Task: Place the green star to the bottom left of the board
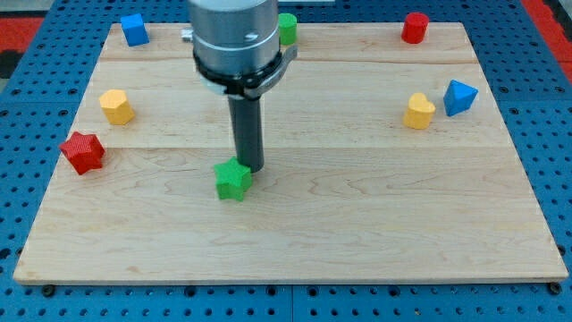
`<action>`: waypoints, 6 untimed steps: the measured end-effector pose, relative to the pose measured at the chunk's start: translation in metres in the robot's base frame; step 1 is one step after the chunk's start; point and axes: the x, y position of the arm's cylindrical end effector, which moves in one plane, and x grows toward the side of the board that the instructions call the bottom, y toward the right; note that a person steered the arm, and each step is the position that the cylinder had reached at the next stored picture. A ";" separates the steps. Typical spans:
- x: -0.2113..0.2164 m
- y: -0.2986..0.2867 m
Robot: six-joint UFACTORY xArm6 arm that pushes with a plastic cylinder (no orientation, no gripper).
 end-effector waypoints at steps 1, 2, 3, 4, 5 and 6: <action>0.021 -0.026; 0.045 -0.042; 0.070 -0.036; 0.084 -0.038; 0.095 -0.056; 0.105 -0.083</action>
